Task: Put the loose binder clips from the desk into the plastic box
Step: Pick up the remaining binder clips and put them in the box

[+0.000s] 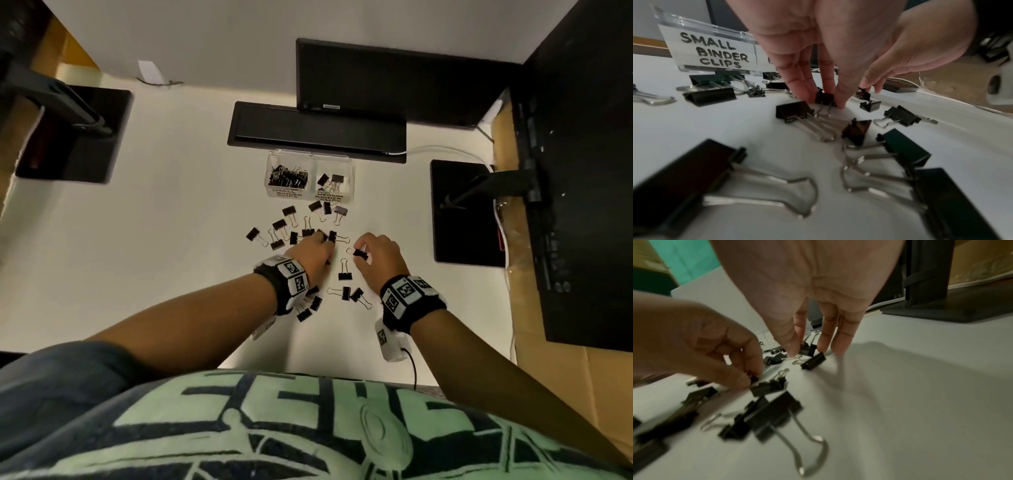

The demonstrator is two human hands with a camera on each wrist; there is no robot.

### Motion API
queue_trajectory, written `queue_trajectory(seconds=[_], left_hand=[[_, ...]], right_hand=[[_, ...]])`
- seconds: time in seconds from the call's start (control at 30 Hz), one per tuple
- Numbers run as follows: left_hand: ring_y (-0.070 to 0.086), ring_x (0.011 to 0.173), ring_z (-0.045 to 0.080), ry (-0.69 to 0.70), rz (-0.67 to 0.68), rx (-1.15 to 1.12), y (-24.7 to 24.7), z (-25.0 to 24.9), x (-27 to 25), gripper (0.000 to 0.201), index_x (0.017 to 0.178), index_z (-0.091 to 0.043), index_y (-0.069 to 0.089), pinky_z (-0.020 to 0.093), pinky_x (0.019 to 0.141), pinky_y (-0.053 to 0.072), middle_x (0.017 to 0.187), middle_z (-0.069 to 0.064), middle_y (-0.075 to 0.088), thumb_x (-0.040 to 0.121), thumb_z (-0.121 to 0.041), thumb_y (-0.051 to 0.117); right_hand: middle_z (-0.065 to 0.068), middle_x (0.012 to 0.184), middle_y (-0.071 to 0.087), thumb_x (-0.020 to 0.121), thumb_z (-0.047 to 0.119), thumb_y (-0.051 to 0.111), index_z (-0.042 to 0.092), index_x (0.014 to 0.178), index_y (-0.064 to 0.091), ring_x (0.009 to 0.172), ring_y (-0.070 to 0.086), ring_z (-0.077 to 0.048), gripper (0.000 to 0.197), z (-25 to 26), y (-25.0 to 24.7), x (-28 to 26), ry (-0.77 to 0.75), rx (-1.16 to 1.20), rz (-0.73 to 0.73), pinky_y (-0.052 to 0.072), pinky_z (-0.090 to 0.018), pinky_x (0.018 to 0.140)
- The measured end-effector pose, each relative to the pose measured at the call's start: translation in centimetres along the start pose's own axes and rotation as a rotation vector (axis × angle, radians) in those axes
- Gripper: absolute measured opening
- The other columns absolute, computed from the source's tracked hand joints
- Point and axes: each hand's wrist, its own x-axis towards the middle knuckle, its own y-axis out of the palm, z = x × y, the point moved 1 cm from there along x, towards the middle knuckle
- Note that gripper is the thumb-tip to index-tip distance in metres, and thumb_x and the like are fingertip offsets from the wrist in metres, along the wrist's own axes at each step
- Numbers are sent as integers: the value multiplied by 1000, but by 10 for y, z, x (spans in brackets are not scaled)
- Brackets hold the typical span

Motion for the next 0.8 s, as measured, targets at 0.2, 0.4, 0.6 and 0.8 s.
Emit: queue_trajectory(seconds=[0.2, 0.4, 0.6, 0.8], left_hand=[[59, 82, 30, -22, -140, -96, -15, 4, -14, 26, 110, -10, 54, 35, 68, 53, 114, 9, 45, 86, -20, 55], [50, 85, 19, -89, -163, -215, -21, 31, -31, 17, 99, -13, 68, 30, 82, 48, 113, 11, 44, 89, -19, 56], [54, 101, 23, -90, -122, -239, -11, 42, -40, 21, 102, -19, 73, 33, 91, 48, 113, 8, 51, 89, -15, 57], [54, 106, 27, -50, -59, -166, -4, 42, -39, 28, 114, -12, 67, 38, 92, 49, 117, 11, 52, 90, -5, 53]], right_hand=[[-10, 107, 51, 87, 0, 47, 13, 102, 57, 101, 46, -26, 23, -1, 9, -8, -20, -138, 61, 47, -34, 73], [-8, 110, 55, 87, 3, 51, 8, 102, 60, 105, 48, -25, 18, 0, 9, -2, -52, -89, 106, 39, -25, 79], [-1, 95, 60, 81, 10, 65, 14, 96, 65, 85, 54, -14, 16, 17, 4, 6, 11, 189, 56, 42, -21, 75], [5, 95, 60, 84, 12, 65, 19, 97, 64, 81, 53, -7, 15, 53, -31, 37, -19, 320, -52, 45, -19, 76]])
